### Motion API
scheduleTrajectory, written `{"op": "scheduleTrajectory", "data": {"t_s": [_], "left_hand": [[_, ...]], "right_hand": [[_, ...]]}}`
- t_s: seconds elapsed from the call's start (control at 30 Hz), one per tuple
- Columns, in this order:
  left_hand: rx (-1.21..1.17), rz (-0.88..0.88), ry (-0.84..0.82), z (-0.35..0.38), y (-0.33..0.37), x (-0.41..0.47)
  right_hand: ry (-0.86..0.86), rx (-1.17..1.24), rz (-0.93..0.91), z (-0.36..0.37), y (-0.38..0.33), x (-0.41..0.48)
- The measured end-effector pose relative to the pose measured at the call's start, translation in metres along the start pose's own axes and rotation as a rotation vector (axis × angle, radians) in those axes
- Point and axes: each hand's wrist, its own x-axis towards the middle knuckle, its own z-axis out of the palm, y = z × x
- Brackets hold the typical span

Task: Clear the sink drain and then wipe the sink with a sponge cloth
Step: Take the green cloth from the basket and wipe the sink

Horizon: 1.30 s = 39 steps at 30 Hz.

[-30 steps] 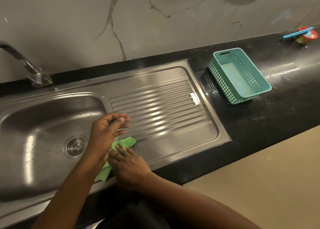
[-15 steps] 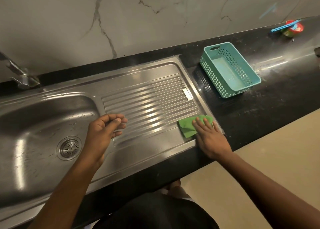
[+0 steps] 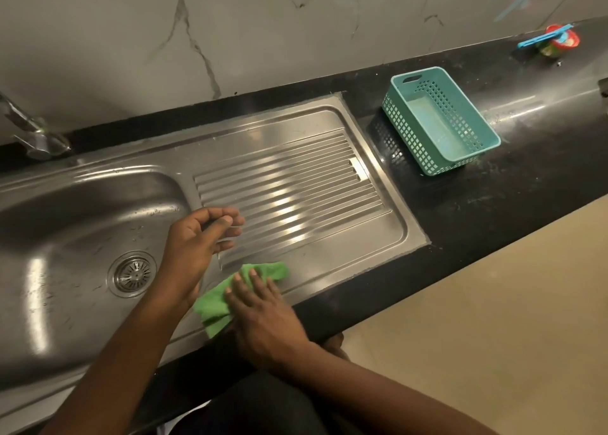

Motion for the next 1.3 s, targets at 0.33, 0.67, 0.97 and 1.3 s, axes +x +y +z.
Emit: {"op": "scheduleTrajectory", "data": {"t_s": [0.33, 0.67, 0.97, 1.3], "left_hand": [[0.028, 0.008, -0.054, 0.017, -0.007, 0.001], [0.03, 0.016, -0.073, 0.037, -0.014, -0.002], [0.028, 0.003, -0.067, 0.055, -0.008, 0.002], [0.008, 0.049, -0.025, 0.043, 0.005, 0.008]], "right_hand": [[0.09, -0.041, -0.07, -0.042, 0.096, -0.06], [0.28, -0.032, 0.481, -0.078, 0.228, -0.137], [0.18, -0.049, 0.111, -0.025, 0.102, -0.091], [0.07, 0.564, 0.154, -0.09, 0.055, -0.023]]}}
